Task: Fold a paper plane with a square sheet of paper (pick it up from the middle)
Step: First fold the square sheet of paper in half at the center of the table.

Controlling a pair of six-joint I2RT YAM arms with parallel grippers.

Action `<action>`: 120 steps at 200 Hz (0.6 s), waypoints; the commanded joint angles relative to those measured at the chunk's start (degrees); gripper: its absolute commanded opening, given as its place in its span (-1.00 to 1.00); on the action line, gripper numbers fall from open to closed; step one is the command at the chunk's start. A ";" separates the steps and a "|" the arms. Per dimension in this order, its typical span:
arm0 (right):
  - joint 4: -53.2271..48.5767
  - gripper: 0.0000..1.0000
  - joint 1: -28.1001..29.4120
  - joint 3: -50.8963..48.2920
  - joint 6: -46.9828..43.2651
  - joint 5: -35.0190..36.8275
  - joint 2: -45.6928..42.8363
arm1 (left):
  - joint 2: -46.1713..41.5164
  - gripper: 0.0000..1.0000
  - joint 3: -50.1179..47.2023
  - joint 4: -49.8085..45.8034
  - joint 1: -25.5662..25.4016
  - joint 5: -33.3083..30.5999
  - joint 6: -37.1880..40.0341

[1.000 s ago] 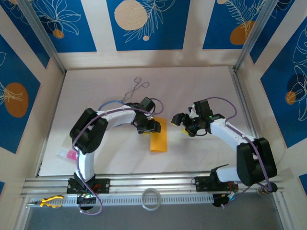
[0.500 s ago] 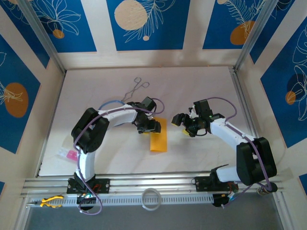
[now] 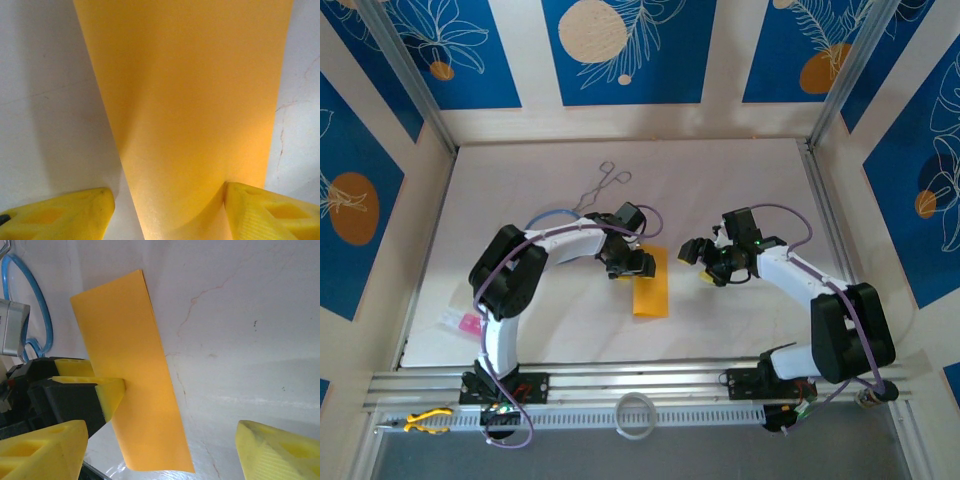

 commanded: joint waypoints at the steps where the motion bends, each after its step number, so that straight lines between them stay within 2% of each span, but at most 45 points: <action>1: 0.07 0.47 0.41 0.85 -0.37 -0.93 0.97 | 4.13 0.31 -1.50 -1.90 -0.16 -4.23 0.81; 62: 1.07 -0.11 2.48 1.05 -0.23 0.96 4.01 | 4.16 0.31 -1.83 -1.70 -0.25 -4.37 0.72; 88: 2.77 -0.50 3.44 0.97 -0.12 -0.15 5.84 | 4.12 0.31 -1.96 -1.70 -0.26 -4.41 0.68; 111: 6.95 -0.78 4.01 0.04 1.83 -2.53 7.82 | 4.36 0.31 -1.88 -1.61 -0.21 -4.32 0.60; 120: 8.36 -0.83 4.27 -0.22 2.66 -3.01 8.59 | 4.37 0.31 -1.88 -1.61 -0.33 -4.27 0.46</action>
